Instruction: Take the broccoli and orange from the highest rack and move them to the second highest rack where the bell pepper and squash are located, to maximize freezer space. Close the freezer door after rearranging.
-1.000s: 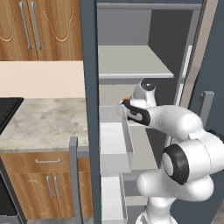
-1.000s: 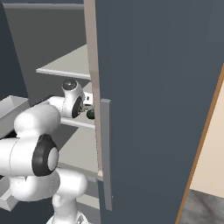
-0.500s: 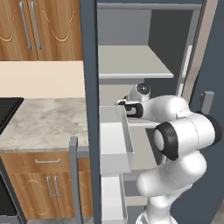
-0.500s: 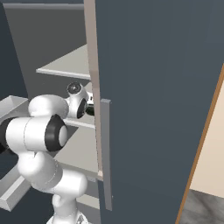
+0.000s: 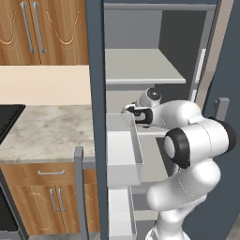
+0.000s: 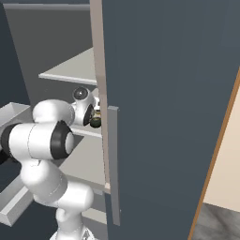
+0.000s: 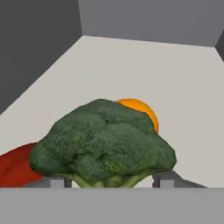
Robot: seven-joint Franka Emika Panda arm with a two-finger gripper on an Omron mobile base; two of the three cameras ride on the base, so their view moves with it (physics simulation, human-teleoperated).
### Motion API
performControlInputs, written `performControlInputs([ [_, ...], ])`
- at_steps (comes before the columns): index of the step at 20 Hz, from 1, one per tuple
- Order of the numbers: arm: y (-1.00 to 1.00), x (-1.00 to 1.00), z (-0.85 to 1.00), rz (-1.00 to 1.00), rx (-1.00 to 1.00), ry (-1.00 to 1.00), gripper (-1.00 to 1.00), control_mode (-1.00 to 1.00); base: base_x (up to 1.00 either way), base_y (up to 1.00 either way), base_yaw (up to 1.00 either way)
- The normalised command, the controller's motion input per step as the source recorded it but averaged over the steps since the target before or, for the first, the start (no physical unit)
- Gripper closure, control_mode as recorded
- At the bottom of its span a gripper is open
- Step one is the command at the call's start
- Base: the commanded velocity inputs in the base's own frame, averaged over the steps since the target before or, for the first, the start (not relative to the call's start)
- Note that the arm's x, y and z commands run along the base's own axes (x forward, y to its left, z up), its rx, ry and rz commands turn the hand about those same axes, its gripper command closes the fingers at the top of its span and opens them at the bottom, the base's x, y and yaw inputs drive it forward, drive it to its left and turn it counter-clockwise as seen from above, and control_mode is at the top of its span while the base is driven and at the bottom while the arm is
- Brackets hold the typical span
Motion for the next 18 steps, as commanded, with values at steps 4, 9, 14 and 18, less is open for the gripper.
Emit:
performControlInputs([
  [4,0.00,-0.58,0.11,0.00,0.00,-0.37,-1.00,-1.00,0.00,0.00,0.00],
  [9,0.00,-0.68,0.44,0.00,0.00,-0.18,-1.00,-1.00,0.00,0.00,0.00],
  [14,0.00,-0.49,0.82,-0.04,0.02,0.03,-1.00,-1.00,0.00,0.00,0.00],
  [18,0.00,-0.46,0.72,-0.04,0.01,0.11,-1.00,-1.00,0.00,0.00,0.00],
])
